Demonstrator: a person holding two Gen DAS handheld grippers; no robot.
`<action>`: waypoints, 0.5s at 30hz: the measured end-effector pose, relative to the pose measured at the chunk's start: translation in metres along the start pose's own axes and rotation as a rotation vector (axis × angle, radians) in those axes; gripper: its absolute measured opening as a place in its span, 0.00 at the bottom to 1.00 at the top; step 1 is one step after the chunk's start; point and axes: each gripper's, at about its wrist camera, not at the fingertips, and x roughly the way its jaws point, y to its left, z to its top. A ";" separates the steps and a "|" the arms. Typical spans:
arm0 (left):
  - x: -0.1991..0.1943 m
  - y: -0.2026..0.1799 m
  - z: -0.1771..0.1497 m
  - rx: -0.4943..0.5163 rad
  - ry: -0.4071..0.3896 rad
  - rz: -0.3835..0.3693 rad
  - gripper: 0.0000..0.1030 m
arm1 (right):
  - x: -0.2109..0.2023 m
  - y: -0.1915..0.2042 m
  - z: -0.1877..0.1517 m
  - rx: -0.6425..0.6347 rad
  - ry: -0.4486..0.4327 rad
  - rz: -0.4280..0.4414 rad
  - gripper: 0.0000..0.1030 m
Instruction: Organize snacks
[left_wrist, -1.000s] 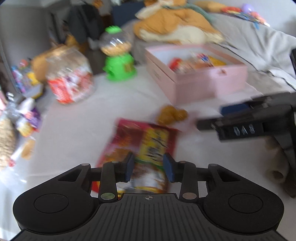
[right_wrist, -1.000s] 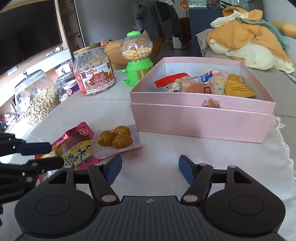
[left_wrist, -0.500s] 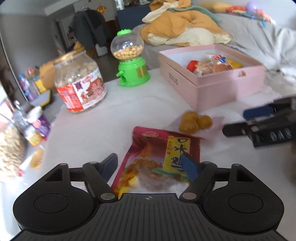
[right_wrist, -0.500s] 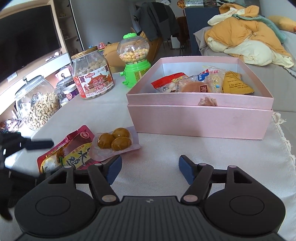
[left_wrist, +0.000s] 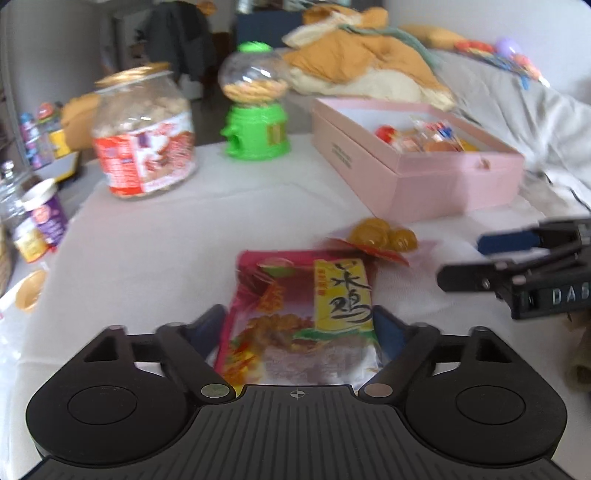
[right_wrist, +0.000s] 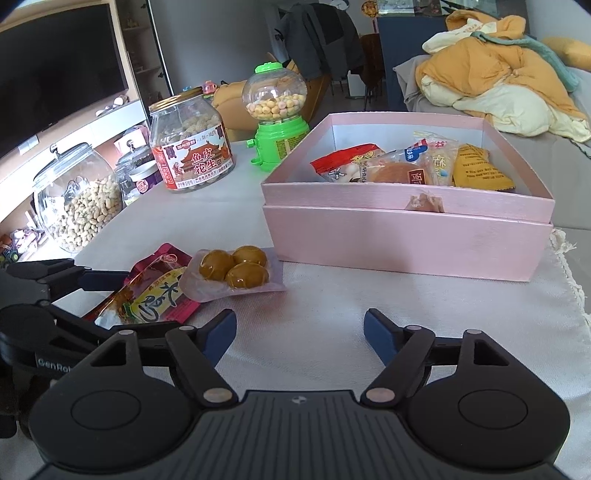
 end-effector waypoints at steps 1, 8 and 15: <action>-0.003 0.003 0.000 -0.022 -0.013 0.023 0.80 | 0.000 0.001 0.000 -0.004 0.001 -0.001 0.77; -0.022 0.038 -0.016 -0.193 -0.077 0.077 0.73 | 0.009 0.006 0.005 -0.077 0.062 0.053 0.97; -0.022 0.035 -0.018 -0.190 -0.089 0.097 0.74 | 0.009 0.026 0.011 -0.120 0.085 0.030 0.92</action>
